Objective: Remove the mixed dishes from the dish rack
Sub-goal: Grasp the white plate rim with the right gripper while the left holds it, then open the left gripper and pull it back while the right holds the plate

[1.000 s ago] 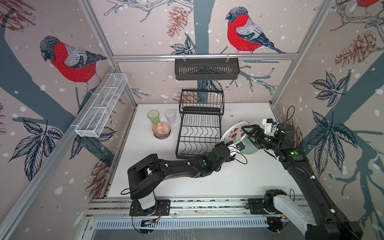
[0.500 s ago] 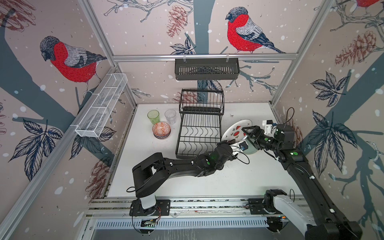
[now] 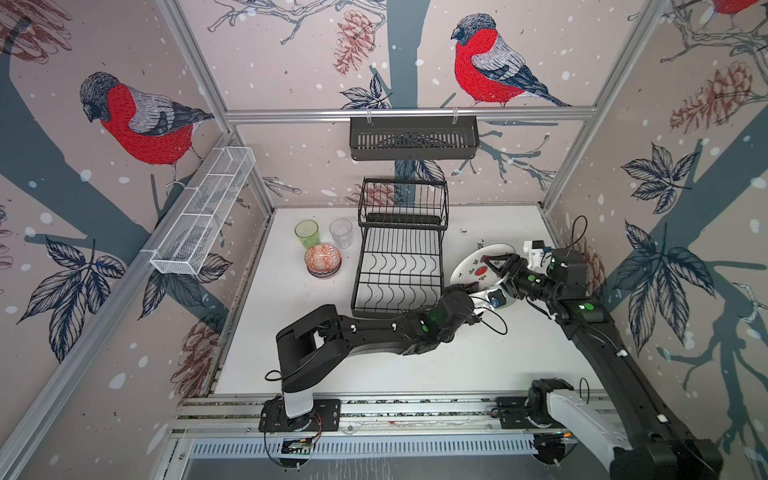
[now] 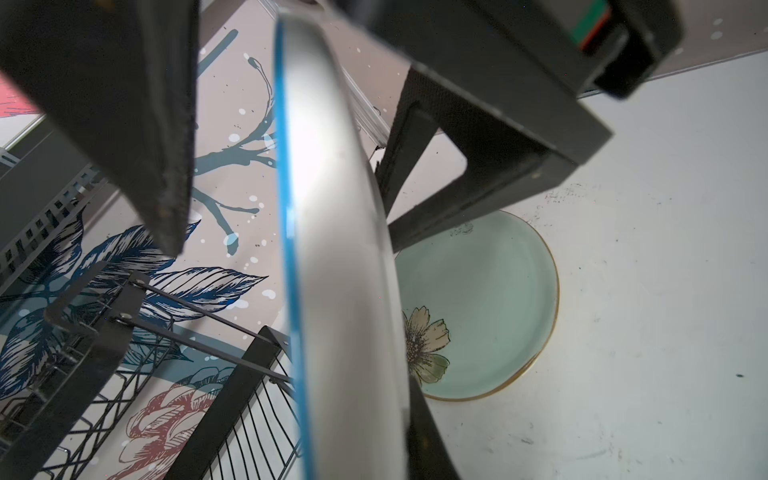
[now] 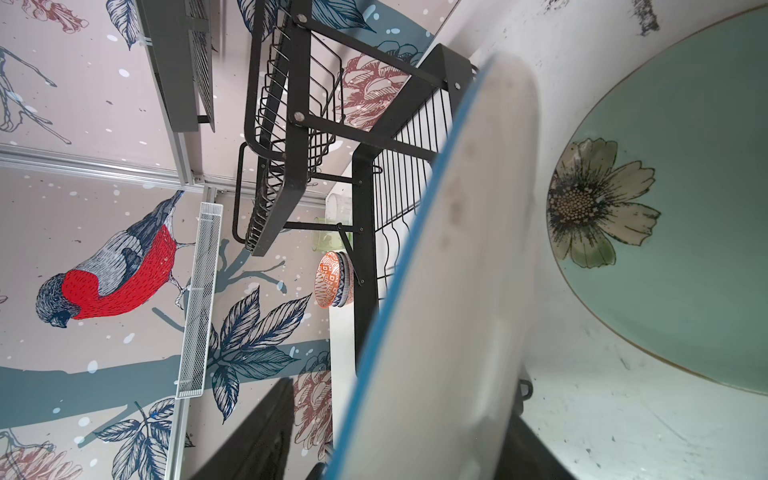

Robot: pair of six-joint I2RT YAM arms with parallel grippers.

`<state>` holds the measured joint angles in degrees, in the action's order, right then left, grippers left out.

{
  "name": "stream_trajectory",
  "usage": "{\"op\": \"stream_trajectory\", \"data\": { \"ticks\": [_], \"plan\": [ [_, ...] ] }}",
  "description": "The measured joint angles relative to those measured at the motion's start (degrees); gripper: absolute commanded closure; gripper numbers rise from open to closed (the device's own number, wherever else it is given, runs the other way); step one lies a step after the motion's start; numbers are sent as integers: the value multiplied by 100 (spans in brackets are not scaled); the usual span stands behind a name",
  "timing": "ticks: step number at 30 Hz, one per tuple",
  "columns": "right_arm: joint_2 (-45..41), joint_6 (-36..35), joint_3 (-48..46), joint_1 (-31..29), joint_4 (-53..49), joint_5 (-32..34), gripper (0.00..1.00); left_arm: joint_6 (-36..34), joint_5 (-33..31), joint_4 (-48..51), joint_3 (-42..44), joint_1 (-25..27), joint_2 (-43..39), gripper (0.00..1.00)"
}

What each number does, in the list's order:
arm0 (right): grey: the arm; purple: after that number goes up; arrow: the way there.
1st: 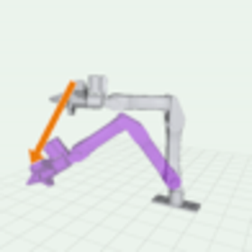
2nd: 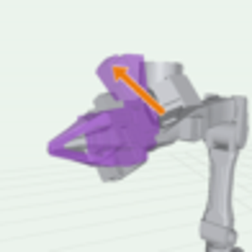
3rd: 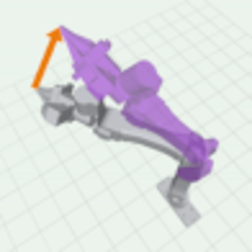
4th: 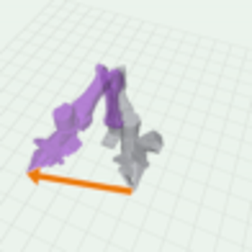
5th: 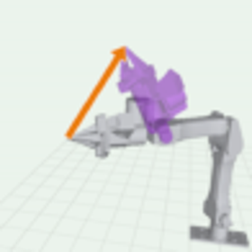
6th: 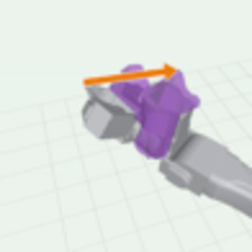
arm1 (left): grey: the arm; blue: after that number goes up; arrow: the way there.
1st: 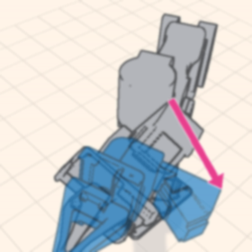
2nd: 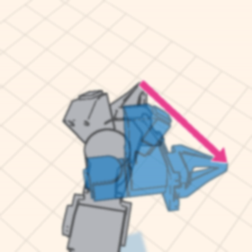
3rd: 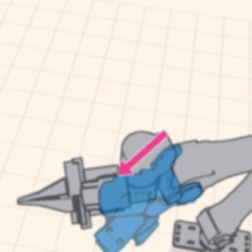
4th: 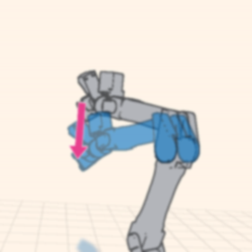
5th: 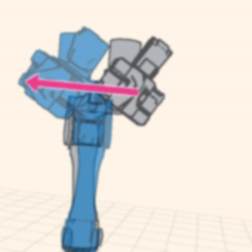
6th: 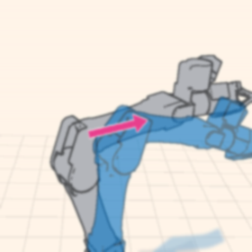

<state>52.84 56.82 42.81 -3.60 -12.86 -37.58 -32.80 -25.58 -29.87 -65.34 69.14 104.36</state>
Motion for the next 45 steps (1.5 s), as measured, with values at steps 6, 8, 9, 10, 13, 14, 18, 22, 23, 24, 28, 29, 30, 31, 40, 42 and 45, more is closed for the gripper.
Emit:
{"op": "stream_trajectory", "data": {
  "ticks": [6,8,9,10,13,14,18,22,23,24,28,29,30,31,40,42,45],
  "plan": [
    [7,155,-85,17,79,-33,56,-308,-66,-179,-122,-2,166,100],
    [7,170,-105,28,81,-24,57,-428,-149,-192,-136,4,199,100],
    [7,173,-116,44,81,-24,60,-470,-149,-195,-142,2,210,100],
    [7,195,-120,59,79,-24,61,-518,-155,-197,-146,2,219,100],
    [9,280,-125,68,28,7,71,-734,-258,-197,-146,4,238,100],
    [9,297,-125,68,-15,33,74,-831,-299,-197,-146,4,249,100],
    [15,313,-125,90,-295,275,86,-1419,-463,-201,-184,17,323,100],
    [13,367,-127,125,-549,437,97,-1766,-481,-229,-208,26,374,67],
    [0,382,-127,140,-498,382,98,-1561,-476,-341,-208,17,374,58],
    [-28,385,-127,144,-422,337,98,-1403,-452,-570,-210,4,374,50],
    [-114,407,-133,210,-267,210,99,-1064,-494,-1193,-199,0,374,22],
    [-136,407,-149,243,-260,199,99,-1029,-498,-1303,-179,0,372,15],
    [-157,415,-170,278,-258,199,99,-977,-505,-1377,-151,0,365,6],
    [-173,444,-186,308,-260,197,100,-940,-509,-1440,-125,0,356,3],
    [-245,424,-225,455,-201,195,100,-695,-431,-1733,289,-2,28,2],
    [-245,422,-227,498,-195,199,100,-610,-415,-1711,317,-4,-2,2],
    [-247,407,-245,577,-129,201,100,-446,-295,-1703,358,-37,-35,2]
  ]
}}
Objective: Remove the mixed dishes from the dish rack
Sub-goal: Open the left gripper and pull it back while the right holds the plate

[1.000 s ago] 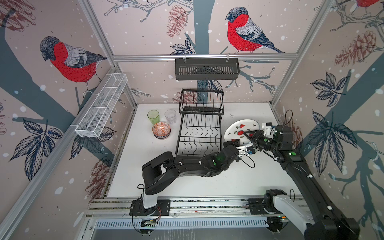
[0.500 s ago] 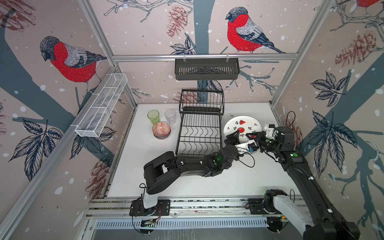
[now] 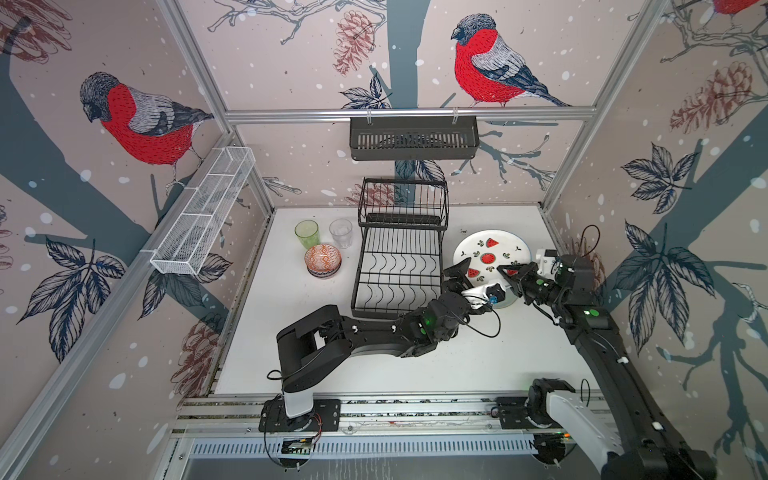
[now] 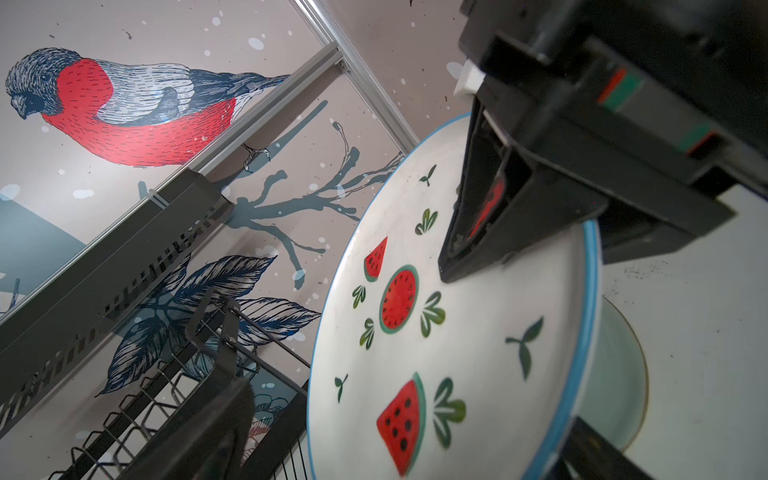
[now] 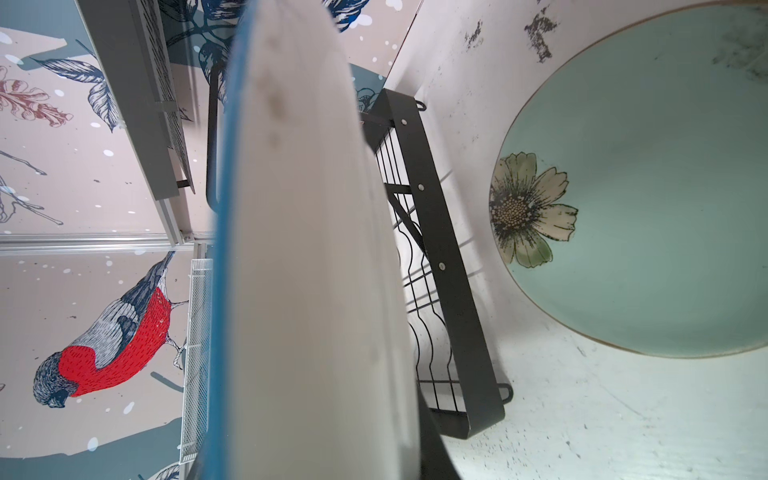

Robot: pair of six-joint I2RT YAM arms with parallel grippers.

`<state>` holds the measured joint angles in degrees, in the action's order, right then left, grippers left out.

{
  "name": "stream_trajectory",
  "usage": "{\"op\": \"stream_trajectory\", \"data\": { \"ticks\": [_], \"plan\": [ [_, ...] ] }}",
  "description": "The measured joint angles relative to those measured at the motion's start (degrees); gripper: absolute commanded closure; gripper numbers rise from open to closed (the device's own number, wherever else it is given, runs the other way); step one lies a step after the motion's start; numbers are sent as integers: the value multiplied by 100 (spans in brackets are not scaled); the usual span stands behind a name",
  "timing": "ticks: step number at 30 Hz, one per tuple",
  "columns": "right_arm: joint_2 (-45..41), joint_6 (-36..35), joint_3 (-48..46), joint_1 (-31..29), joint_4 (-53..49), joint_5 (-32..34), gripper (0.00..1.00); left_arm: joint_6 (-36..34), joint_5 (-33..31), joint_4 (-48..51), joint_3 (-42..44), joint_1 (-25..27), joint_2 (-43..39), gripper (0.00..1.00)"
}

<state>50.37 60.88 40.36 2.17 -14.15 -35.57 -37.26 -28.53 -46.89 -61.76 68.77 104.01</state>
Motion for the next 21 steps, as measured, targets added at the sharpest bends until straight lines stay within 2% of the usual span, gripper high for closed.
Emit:
{"op": "stream_trajectory", "data": {
  "ticks": [7,21],
  "plan": [
    [4,-101,-61,295,210,-20,100,575,334,190,302,-162,-376,2],
    [177,-494,-409,1088,225,-68,100,1766,492,280,938,-544,-1475,2]
  ]
}}
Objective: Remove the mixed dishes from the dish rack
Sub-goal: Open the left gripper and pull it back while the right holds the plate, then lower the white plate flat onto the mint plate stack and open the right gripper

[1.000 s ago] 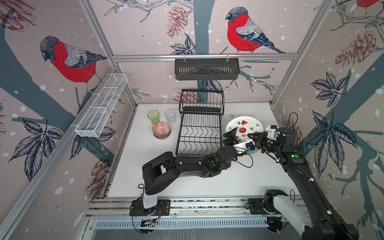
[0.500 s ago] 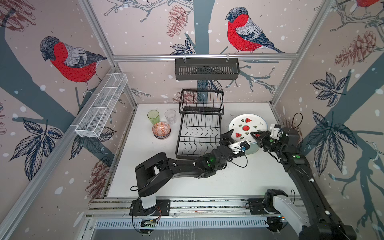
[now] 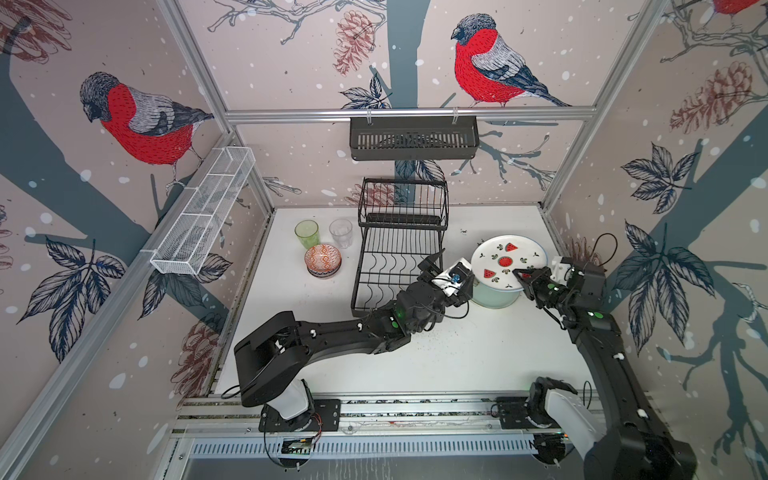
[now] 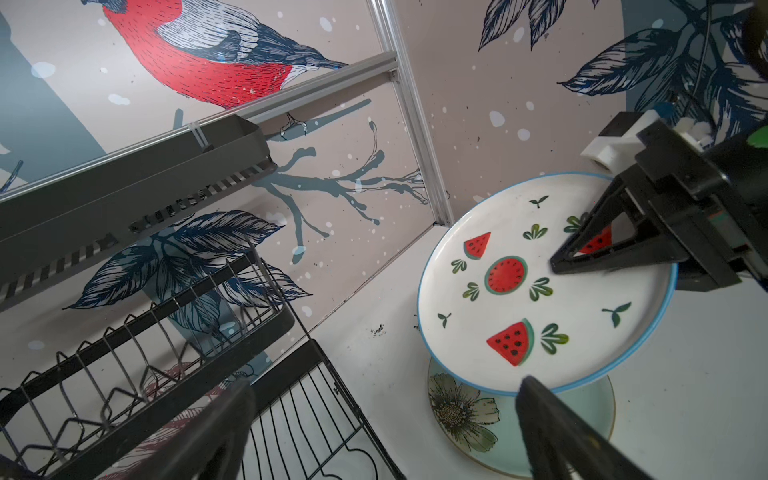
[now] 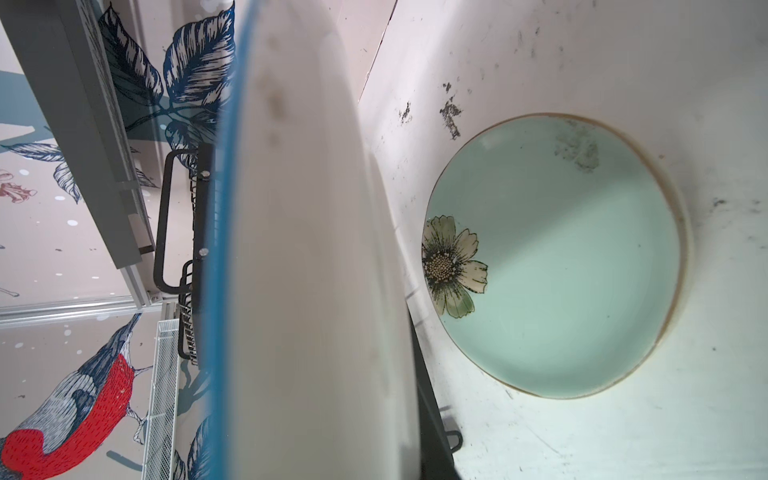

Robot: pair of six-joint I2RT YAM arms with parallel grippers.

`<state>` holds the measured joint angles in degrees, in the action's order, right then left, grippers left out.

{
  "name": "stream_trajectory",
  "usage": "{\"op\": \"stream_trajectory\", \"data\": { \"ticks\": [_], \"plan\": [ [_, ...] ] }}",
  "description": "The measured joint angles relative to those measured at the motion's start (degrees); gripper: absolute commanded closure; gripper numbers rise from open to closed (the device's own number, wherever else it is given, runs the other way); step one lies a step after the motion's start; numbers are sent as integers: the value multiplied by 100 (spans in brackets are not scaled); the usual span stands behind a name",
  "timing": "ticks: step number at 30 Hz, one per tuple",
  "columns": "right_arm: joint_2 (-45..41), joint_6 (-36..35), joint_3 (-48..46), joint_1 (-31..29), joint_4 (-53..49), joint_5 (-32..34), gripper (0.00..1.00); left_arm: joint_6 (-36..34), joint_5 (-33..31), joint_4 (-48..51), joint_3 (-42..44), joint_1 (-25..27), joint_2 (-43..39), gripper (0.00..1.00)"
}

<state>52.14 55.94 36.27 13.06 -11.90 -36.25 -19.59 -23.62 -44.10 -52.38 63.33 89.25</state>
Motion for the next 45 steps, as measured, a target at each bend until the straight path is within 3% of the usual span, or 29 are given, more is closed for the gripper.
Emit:
{"op": "stream_trajectory", "data": {
  "ticks": [12,24,45],
  "plan": [
    [55,-522,28,575,-181,-48,100,916,107,437,525,-157,-1169,2],
    [275,-997,-9,608,-588,229,100,1565,129,868,1530,-212,-2352,2],
    [1436,-1049,-133,-151,-256,817,100,1659,-118,699,2243,-249,-2949,2]
  ]
}}
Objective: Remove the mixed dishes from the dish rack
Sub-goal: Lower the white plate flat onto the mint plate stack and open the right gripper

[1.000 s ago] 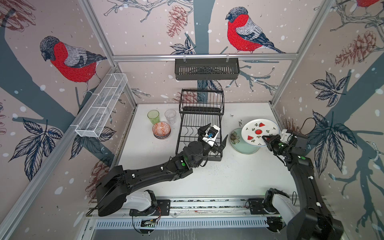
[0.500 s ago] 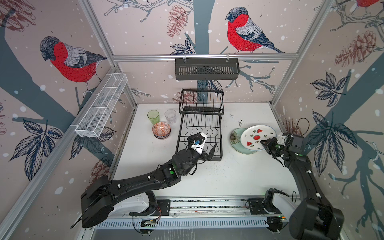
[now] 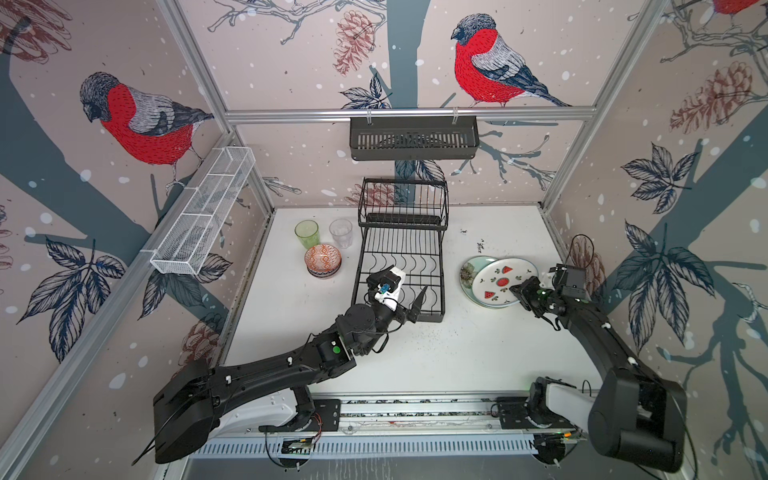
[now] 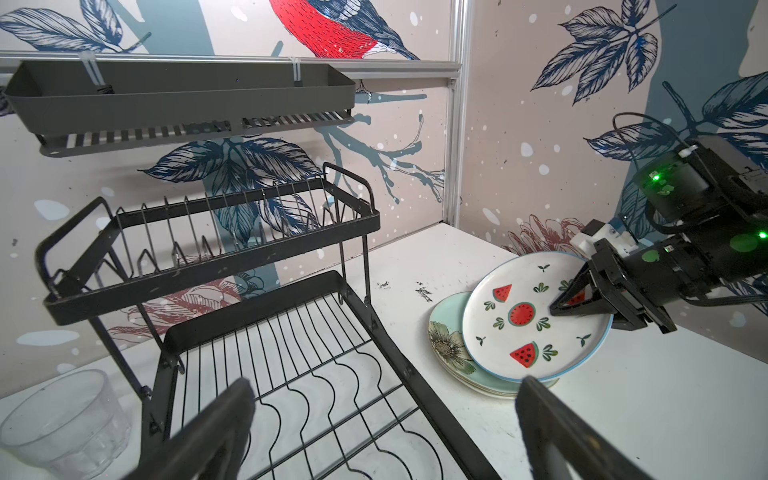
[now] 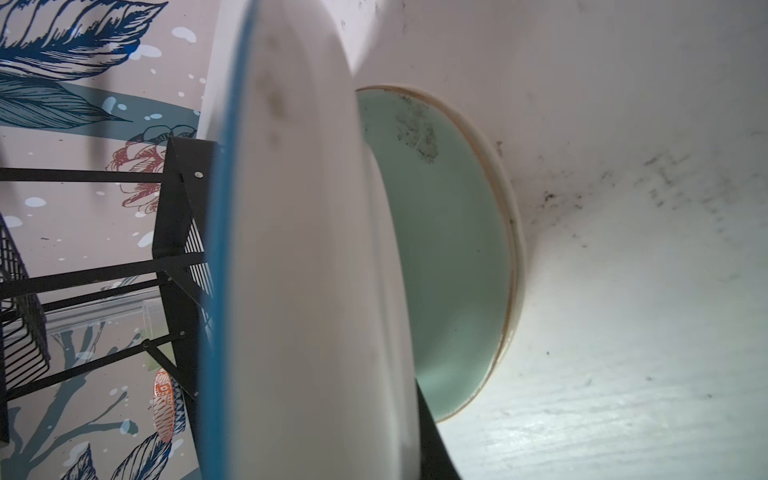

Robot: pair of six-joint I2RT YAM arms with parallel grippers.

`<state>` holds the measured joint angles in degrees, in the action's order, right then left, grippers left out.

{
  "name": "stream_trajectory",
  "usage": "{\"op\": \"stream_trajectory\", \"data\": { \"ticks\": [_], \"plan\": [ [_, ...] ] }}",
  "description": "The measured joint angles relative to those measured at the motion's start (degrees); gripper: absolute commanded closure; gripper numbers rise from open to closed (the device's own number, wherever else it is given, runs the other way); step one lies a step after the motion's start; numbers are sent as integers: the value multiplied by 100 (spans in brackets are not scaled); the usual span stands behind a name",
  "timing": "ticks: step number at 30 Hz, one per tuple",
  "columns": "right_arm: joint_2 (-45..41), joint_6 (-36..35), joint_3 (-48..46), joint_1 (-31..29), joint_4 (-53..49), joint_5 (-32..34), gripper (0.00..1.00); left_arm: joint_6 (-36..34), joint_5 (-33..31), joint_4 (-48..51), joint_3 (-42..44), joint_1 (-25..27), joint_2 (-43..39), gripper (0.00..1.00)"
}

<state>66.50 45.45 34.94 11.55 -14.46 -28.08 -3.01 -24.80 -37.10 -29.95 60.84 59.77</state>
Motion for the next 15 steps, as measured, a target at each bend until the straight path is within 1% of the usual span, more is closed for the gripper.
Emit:
{"op": "stream_trajectory", "data": {
  "ticks": [3,4,6,7,11,13,15],
  "plan": [
    [151,-13,44,-70,151,2,100,-2,-79,-11,39,-4,-42,2],
    [190,-15,74,-103,151,4,98,-4,-81,-7,42,-7,-42,2],
    [264,-39,168,-199,129,118,87,-4,-101,-2,42,-7,-42,2],
    [295,-55,214,-238,118,175,84,-7,-120,2,42,-7,-42,2],
    [354,-111,332,-313,81,341,76,-33,-232,2,57,-11,-66,3],
    [365,-140,339,-313,55,511,74,-33,-247,2,59,-11,-66,2],
    [400,-162,339,-310,-11,586,68,-39,-286,2,59,-11,-63,2]
  ]
}}
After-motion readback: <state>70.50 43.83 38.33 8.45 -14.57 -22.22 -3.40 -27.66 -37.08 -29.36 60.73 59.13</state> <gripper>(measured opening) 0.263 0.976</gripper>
